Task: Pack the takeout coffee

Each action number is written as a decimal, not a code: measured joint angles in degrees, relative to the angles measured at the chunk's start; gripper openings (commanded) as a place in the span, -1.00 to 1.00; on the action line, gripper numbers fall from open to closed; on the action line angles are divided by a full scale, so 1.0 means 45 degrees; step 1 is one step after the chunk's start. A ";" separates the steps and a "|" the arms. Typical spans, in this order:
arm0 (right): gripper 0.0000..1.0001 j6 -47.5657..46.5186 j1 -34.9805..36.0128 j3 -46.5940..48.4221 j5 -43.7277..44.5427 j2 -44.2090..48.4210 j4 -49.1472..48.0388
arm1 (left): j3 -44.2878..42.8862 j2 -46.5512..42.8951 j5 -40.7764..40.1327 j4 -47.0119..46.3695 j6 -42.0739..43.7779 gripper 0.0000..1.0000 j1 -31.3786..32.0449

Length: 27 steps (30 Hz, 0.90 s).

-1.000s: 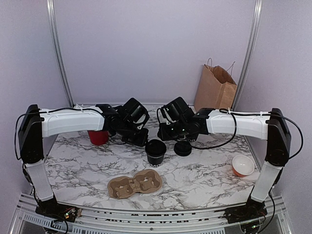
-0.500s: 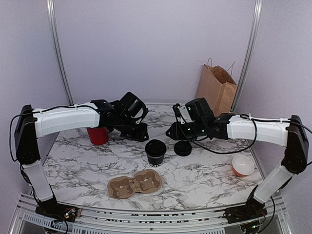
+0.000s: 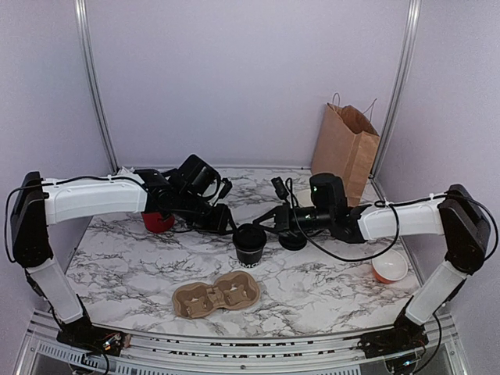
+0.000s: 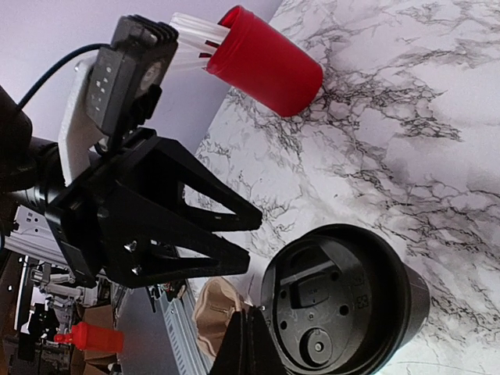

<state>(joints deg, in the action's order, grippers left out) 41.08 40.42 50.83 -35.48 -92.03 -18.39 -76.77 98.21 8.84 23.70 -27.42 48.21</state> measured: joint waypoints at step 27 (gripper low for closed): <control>-1.00 0.0806 -0.0262 0.0189 0.0039 -0.1379 -0.0369 | 0.0534 0.0597 0.0699 -0.1350 -0.0151 -0.32 0.0000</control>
<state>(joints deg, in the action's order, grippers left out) 44.71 39.24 51.68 -35.31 -98.24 -20.05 -74.37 100.90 11.99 17.63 -28.10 48.21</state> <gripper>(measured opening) 0.005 0.339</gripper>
